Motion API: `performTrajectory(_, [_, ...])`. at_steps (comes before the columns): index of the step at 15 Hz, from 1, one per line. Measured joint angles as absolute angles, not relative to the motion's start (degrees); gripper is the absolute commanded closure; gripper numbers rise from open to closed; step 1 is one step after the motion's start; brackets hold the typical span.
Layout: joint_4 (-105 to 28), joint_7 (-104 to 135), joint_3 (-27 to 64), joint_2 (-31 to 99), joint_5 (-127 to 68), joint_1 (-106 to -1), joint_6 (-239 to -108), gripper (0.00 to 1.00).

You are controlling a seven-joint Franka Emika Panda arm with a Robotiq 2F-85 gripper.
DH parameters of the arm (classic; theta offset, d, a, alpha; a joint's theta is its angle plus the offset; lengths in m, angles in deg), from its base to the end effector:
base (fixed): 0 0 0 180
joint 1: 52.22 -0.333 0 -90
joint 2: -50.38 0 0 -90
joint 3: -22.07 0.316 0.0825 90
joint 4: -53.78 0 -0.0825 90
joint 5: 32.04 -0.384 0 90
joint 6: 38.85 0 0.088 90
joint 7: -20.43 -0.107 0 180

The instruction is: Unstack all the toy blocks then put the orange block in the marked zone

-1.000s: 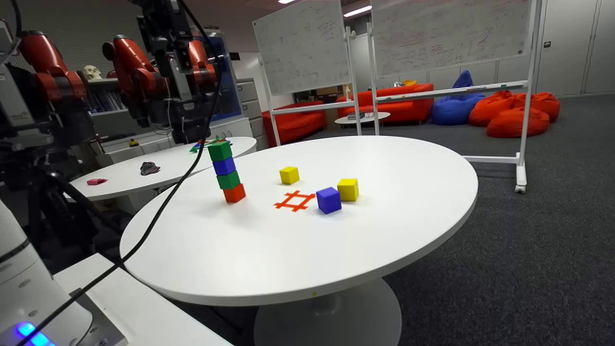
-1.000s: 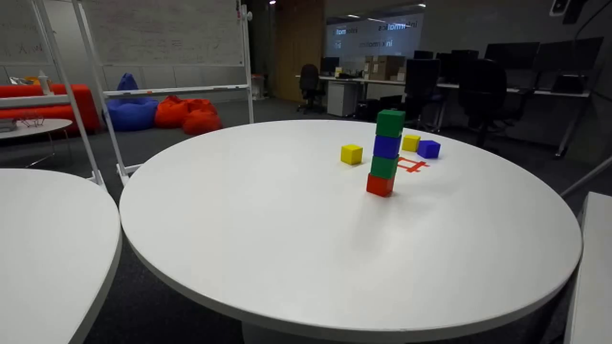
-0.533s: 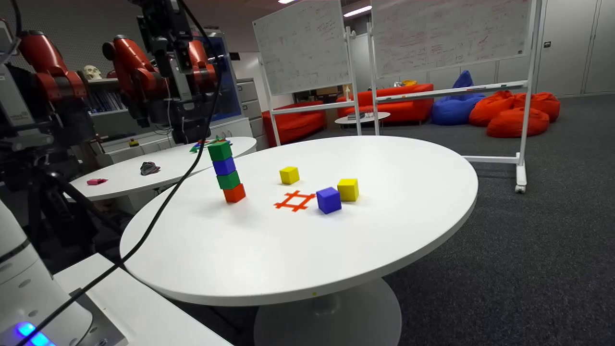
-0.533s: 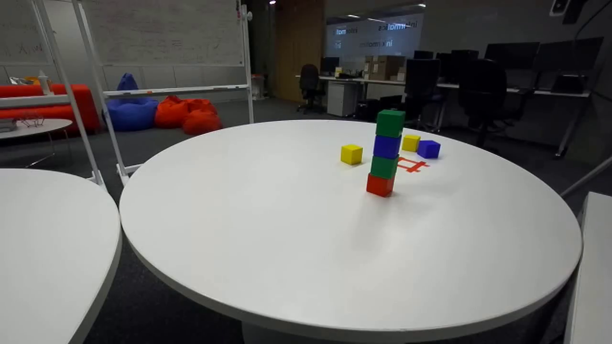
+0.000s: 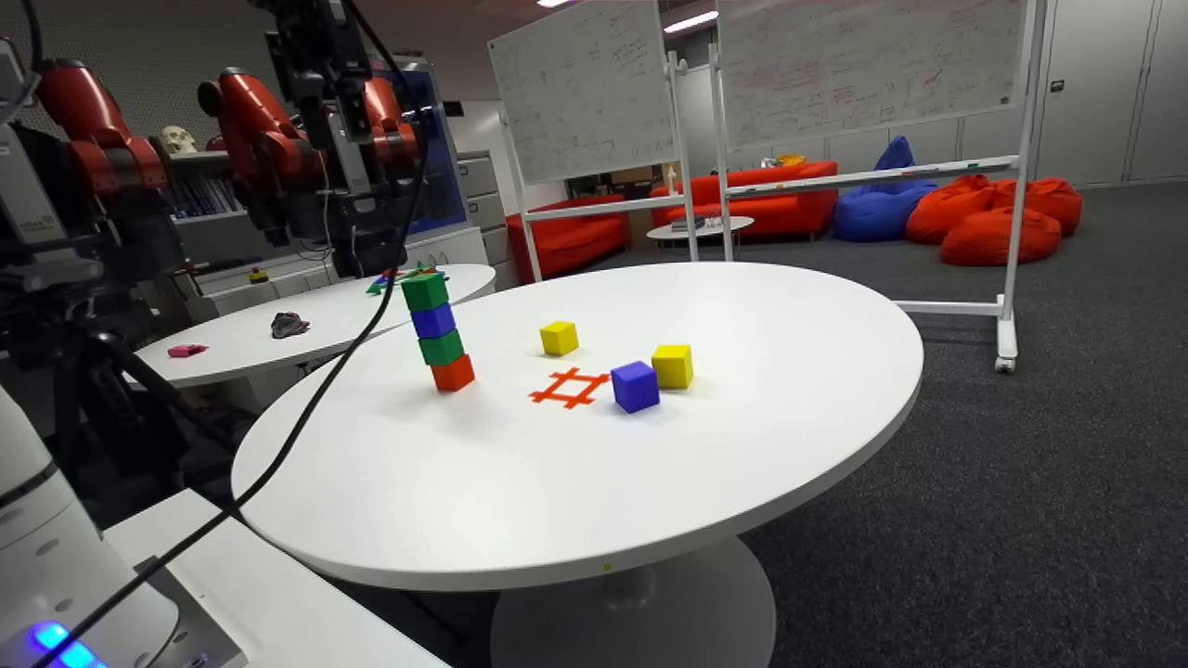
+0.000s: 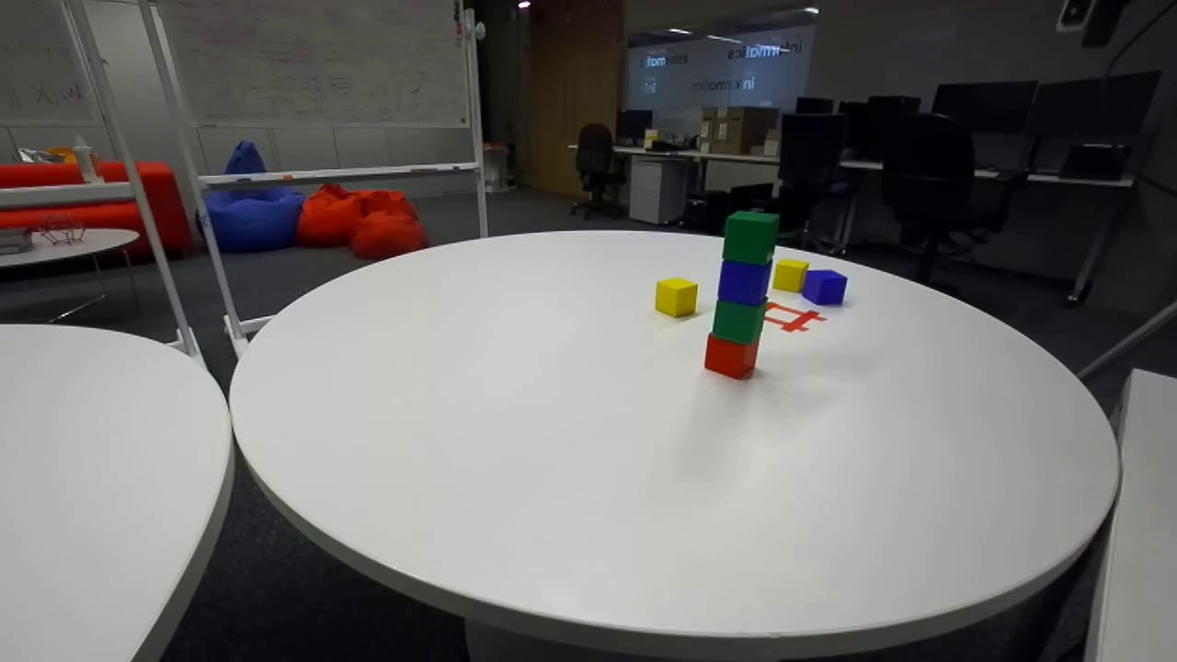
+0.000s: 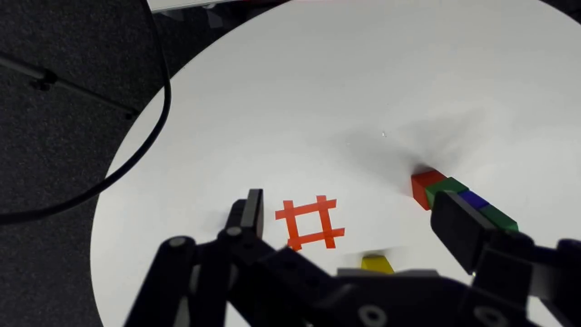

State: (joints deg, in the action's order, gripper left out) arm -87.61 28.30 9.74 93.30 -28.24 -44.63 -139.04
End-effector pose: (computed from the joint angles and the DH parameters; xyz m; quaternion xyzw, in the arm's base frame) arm 0.3066 -0.1291 0.5346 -0.9966 0.0719 -0.0179 0.0373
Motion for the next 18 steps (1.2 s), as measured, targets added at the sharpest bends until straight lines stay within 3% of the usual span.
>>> performTrajectory(2, [-87.61,27.99,9.74,93.15,-28.25,-44.62,-139.04,0.00])
performTrajectory(4, [-87.61,27.99,9.75,93.12,-28.25,-44.63,-139.04,0.26])
performTrajectory(14, [-87.61,27.98,10.25,92.90,-28.22,-44.64,-139.14,1.00])
performTrajectory(18, [-87.61,27.97,11.02,92.07,-28.22,-44.69,-139.14,1.00])
